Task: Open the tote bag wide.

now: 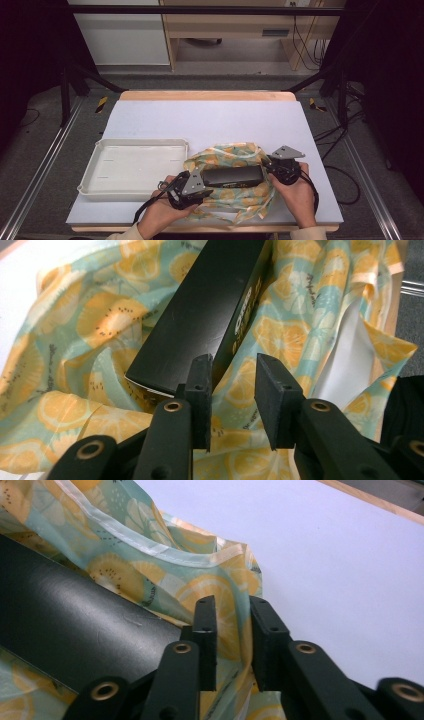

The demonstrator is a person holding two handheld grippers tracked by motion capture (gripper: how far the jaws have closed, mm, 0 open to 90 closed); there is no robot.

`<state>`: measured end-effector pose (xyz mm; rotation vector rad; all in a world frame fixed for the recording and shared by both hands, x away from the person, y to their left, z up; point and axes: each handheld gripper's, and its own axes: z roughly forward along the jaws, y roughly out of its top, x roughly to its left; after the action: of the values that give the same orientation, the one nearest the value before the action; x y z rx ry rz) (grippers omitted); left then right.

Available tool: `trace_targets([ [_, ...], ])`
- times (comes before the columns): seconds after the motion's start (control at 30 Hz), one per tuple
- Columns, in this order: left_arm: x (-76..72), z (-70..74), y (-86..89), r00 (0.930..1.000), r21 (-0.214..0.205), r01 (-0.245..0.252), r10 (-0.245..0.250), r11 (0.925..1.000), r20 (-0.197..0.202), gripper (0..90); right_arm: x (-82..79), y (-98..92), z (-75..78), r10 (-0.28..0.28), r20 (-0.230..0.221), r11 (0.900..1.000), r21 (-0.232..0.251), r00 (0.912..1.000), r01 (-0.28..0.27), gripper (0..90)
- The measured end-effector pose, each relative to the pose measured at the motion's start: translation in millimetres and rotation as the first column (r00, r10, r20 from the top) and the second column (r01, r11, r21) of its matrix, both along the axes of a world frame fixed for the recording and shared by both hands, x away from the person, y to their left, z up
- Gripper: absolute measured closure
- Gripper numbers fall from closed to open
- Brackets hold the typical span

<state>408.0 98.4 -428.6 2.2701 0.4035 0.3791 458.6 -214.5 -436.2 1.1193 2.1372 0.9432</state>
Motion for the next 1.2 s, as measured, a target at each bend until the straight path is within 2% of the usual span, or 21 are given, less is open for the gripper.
trace_targets([
  [0.1, -2.4, 0.6, -1.0, 0.9998, -0.006, 0.013, -0.013, 0.9999, -0.012, 70.5, 0.6, -0.7, 0.0, -0.004, -0.002, 0.9999, 0.010, 1.0000, 0.004, 78.2],
  [0.13, -7.5, -2.1, -3.5, 0.9996, 0.028, 0.017, -0.017, 0.9995, -0.021, 70.8, 1.4, -1.7, -0.5, -0.004, -0.002, 0.9999, 0.012, 1.0000, 0.004, 80.1],
  [0.23, -9.4, -7.5, -5.6, 0.9993, 0.051, 0.025, -0.023, 0.9984, -0.031, 72.9, 1.8, -1.9, -1.4, -0.005, -0.006, 0.9999, 0.016, 1.0000, 0.005, 82.3],
  [0.27, -11.6, -15.3, -8.9, 0.9989, 0.085, 0.029, -0.025, 0.9960, -0.039, 73.2, 2.7, -2.3, -2.9, -0.001, -0.009, 0.9999, 0.014, 1.0000, 0.001, 84.0],
  [0.4, -12.8, -23.5, -12.4, 0.9984, 0.118, 0.025, -0.018, 0.9928, -0.053, 74.5, 4.5, -3.3, -6.6, -0.002, -0.023, 0.9998, 0.021, 0.9997, 0.003, 86.6],
  [0.43, -12.6, -25.4, -12.8, 0.9988, 0.141, 0.022, -0.015, 0.9897, -0.045, 74.7, 5.5, -3.9, -8.2, 0.001, -0.027, 0.9999, 0.017, 0.9996, -0.001, 87.5],
  [0.47, -10.9, -29.7, -12.9, 0.9991, 0.167, 0.005, 0.002, 0.9860, -0.041, 75.7, 7.1, -4.0, -12.9, 0.000, -0.053, 0.9997, 0.024, 0.9986, 0.002, 88.6],
  [0.57, -9.4, -31.5, -11.5, 0.9986, 0.170, -0.003, 0.012, 0.9855, -0.052, 77.4, 9.4, -5.1, -17.1, 0.002, -0.070, 0.9999, 0.015, 0.9975, -0.001, 89.4],
  [0.6, -8.3, -32.5, -10.9, 0.9989, 0.191, -0.010, 0.019, 0.9815, -0.043, 77.6, 11.0, -5.9, -20.8, -0.002, -0.093, 0.9999, 0.012, 0.9957, 0.003, 89.8],
  [0.73, -6.3, -34.9, -10.7, 0.9991, 0.208, -0.028, 0.034, 0.9777, -0.026, 78.5, 13.4, -8.1, -26.4, -0.010, -0.125, 0.9998, 0.014, 0.9921, 0.012, 90.0],
  [0.8, -4.2, -37.2, -10.2, 0.9990, 0.222, -0.034, 0.040, 0.9745, -0.022, 78.8, 14.0, -8.4, -28.0, -0.012, -0.130, 0.9999, 0.008, 0.9914, 0.014, 90.0],
  [0.9, -2.6, -38.2, -9.9, 0.9987, 0.223, -0.043, 0.048, 0.9739, -0.016, 79.3, 14.6, -8.5, -29.9, -0.018, -0.139, 0.9998, 0.004, 0.9901, 0.019, 90.0],
  [0.93, 0.1, -37.1, -8.4, 0.9983, 0.236, -0.051, 0.056, 0.9703, -0.015, 79.7, 15.2, -9.0, -31.4, -0.023, -0.141, 0.9997, -0.003, 0.9897, 0.023, 90.0],
  [1.1, 5.4, -37.2, -6.6, 0.9972, 0.234, -0.068, 0.073, 0.9698, -0.014, 80.0, 13.4, -12.3, -32.6, -0.053, -0.155, 0.9986, -0.005, 0.9865, 0.052, 89.8],
  [1.17, 9.0, -36.8, -6.9, 0.9966, 0.255, -0.082, 0.083, 0.9634, 0.008, 80.0, 9.8, -14.0, -32.5, -0.072, -0.154, 0.9974, -0.005, 0.9854, 0.072, 89.0],
  [1.2, 10.6, -36.9, -7.0, 0.9961, 0.251, -0.086, 0.088, 0.9640, 0.005, 80.0, 8.6, -14.2, -32.5, -0.074, -0.158, 0.9972, 0.000, 0.9846, 0.075, 87.8],
])
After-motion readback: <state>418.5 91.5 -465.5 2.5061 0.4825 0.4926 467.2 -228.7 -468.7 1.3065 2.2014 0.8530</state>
